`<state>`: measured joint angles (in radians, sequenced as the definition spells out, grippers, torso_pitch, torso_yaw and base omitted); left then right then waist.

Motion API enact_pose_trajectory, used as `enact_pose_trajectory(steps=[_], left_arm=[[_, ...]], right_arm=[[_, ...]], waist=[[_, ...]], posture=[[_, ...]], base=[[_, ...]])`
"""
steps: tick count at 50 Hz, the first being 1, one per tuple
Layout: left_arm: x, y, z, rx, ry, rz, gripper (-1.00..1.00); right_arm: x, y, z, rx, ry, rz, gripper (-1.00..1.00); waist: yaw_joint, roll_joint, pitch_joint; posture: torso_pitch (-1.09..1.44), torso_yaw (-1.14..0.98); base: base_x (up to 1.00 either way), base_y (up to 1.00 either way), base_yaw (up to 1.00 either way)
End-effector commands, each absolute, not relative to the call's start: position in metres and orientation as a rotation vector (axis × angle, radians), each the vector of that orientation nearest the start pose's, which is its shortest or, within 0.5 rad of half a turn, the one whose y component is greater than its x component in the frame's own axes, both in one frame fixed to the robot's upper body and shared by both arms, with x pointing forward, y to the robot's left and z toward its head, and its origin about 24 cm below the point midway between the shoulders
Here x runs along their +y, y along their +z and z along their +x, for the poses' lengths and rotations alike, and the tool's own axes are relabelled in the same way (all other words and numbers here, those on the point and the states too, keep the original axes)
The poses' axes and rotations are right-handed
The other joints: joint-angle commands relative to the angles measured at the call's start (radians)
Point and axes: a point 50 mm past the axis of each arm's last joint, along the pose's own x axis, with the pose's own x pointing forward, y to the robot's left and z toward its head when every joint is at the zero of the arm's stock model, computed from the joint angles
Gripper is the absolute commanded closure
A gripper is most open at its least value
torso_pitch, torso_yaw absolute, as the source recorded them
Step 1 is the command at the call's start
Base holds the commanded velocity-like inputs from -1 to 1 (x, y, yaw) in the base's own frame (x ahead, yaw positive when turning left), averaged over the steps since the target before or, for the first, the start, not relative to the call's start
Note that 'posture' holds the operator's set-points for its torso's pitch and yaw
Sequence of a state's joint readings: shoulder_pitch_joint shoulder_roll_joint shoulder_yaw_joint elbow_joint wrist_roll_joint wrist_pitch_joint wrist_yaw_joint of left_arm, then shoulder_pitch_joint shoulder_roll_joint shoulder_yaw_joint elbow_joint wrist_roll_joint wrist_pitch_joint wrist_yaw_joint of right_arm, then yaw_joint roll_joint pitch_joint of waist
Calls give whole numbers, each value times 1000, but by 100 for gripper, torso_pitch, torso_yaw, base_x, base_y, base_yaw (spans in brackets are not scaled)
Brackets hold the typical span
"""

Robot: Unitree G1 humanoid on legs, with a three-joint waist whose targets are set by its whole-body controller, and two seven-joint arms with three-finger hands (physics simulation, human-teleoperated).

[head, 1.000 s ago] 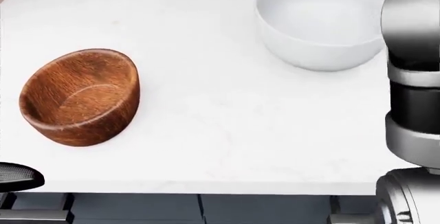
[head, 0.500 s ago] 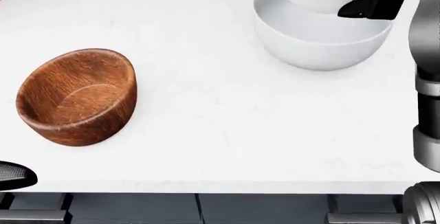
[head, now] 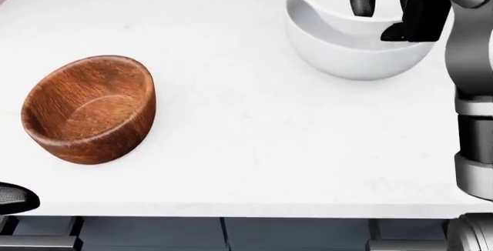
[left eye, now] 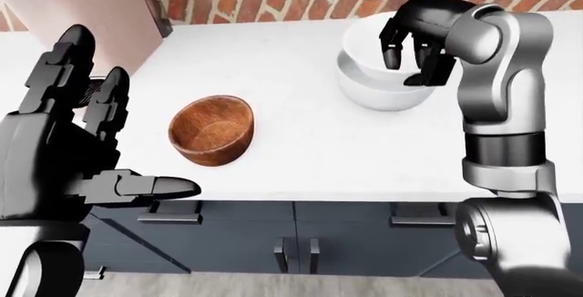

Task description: Stack the bowls from largest to smallest.

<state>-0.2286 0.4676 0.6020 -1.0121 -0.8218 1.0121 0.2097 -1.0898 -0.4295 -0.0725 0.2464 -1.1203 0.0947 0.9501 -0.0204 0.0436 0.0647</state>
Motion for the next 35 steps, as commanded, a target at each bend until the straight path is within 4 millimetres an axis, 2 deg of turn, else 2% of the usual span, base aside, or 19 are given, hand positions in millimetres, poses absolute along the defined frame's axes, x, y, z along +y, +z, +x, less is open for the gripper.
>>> enact_pose_trajectory(steps=[1, 12, 14, 22, 27, 31, 33, 35], left_arm=[[216, 257, 184, -388, 29, 52, -100], [217, 258, 183, -389, 32, 52, -100], [217, 258, 183, -390, 33, 52, -100], [218, 258, 183, -390, 34, 50, -100], [218, 258, 183, -391, 35, 50, -100], [218, 259, 183, -392, 36, 50, -100], [218, 259, 183, -392, 36, 50, -100], [219, 259, 183, -391, 37, 50, -100]], right_arm=[[-175, 337, 353, -100, 80, -1503, 100], [-178, 334, 358, -84, 61, -1502, 98], [-178, 334, 359, -83, 61, -1502, 82], [-176, 332, 359, -81, 71, -1501, 62], [-175, 330, 360, -77, 77, -1501, 35], [-175, 327, 361, -75, 82, -1504, 31], [-175, 327, 361, -74, 82, -1504, 24], [-175, 327, 361, -74, 84, -1504, 8]], waist=[[0, -1, -28], [1, -2, -28], [1, -2, -28], [0, -1, -28], [0, -1, -28], [0, -2, -28], [0, -2, -28], [0, -2, -28]], posture=[[0, 0], [0, 0], [0, 0], [0, 0], [0, 0], [0, 0], [0, 0], [0, 0]], base=[[0, 0, 0], [0, 0, 0], [0, 0, 0], [0, 0, 0], [0, 0, 0], [0, 0, 0], [0, 0, 0], [0, 0, 0]])
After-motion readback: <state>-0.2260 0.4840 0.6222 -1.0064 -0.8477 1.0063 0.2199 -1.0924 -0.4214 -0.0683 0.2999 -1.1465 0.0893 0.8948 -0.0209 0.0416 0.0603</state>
